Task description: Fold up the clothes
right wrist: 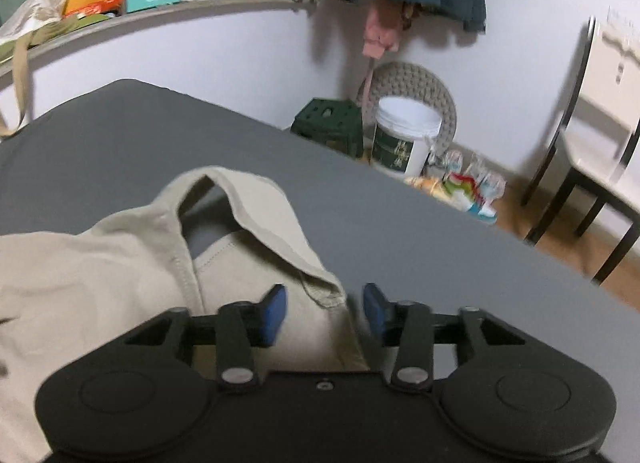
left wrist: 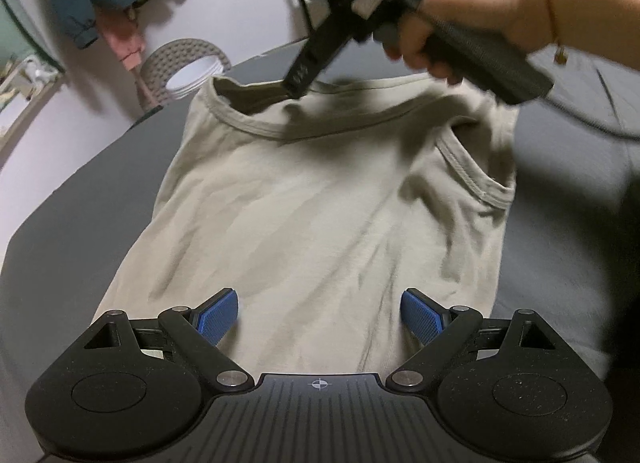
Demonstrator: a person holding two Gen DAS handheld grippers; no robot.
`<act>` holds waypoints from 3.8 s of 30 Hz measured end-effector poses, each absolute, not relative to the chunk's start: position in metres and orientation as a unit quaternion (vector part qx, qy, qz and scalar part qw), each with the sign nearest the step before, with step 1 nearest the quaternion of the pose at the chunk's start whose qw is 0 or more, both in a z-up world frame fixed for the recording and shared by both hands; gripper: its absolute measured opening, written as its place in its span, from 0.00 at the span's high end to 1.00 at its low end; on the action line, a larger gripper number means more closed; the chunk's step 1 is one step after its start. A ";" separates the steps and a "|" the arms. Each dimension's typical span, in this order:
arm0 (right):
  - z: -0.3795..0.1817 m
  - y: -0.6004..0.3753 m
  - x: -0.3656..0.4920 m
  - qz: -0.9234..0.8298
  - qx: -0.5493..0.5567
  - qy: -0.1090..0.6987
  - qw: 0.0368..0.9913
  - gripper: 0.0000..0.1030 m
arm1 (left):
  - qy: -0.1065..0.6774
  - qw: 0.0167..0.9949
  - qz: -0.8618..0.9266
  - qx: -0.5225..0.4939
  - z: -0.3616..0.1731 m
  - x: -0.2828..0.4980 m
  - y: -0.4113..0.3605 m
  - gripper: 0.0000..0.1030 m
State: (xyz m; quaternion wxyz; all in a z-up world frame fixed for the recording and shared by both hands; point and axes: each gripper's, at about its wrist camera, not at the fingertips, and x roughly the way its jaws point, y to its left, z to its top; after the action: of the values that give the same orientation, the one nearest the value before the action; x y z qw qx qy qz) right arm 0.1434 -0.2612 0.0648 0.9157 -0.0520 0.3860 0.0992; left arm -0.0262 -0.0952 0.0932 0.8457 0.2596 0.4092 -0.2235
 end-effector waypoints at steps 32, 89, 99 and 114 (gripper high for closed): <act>0.077 -0.323 0.142 0.035 0.078 0.304 0.949 0.85 | 0.517 0.820 0.120 -0.213 0.076 0.025 0.182 0.54; 0.049 -0.280 0.161 0.125 -0.047 0.331 0.934 0.77 | 0.441 0.863 0.162 -0.185 0.069 0.073 0.186 0.94; 0.045 -0.325 0.183 0.084 0.094 0.355 0.926 0.77 | 0.447 0.862 0.165 -0.176 0.068 0.074 0.182 0.94; 0.076 -0.301 0.176 0.013 -0.016 0.213 0.977 0.97 | 0.310 0.938 0.135 -0.076 0.108 0.067 0.148 0.94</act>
State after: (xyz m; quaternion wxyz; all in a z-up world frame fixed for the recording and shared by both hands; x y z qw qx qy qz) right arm 0.1761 -0.3010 0.0763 0.9768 -0.0160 0.2131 0.0125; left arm 0.0675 0.1480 0.1079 0.9382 -0.0761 0.3096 0.1345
